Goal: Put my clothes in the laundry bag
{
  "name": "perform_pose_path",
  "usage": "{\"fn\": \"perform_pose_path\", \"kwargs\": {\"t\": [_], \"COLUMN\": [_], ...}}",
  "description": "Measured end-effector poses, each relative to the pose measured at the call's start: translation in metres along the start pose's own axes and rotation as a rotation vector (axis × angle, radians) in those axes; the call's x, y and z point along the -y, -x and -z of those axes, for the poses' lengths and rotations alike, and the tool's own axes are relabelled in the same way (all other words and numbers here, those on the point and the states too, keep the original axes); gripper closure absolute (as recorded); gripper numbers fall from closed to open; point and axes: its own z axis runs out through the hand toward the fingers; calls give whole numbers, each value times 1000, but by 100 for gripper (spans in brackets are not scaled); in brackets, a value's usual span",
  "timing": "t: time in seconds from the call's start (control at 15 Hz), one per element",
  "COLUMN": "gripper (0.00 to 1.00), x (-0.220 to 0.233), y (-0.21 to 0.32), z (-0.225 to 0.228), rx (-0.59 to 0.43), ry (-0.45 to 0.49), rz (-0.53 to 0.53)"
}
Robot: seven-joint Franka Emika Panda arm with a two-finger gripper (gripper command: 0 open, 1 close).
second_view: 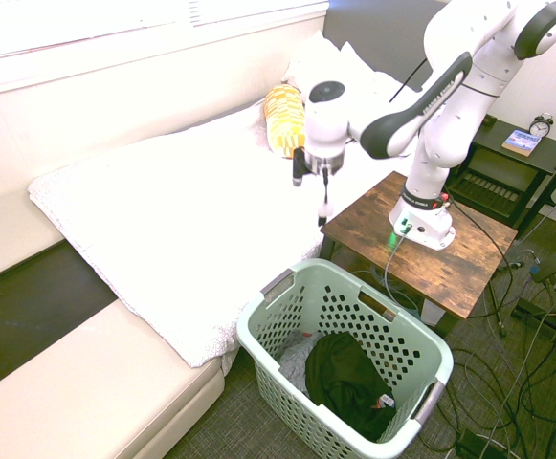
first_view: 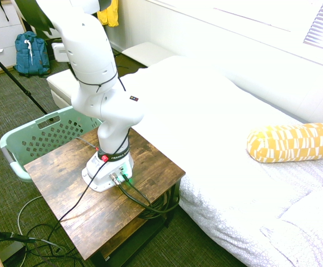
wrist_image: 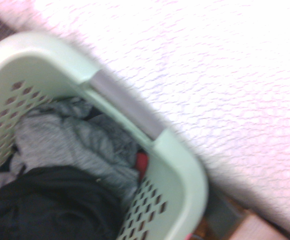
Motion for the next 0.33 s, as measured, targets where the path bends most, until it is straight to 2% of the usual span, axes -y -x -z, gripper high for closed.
{"fn": "perform_pose_path", "kwargs": {"t": [0.13, 0.33], "gripper": [0, 0], "x": [-59, -156], "y": [-74, -144], "z": [20, 41], "rx": [-5, -22], "ry": [-17, -48], "rz": [-101, -235]}}
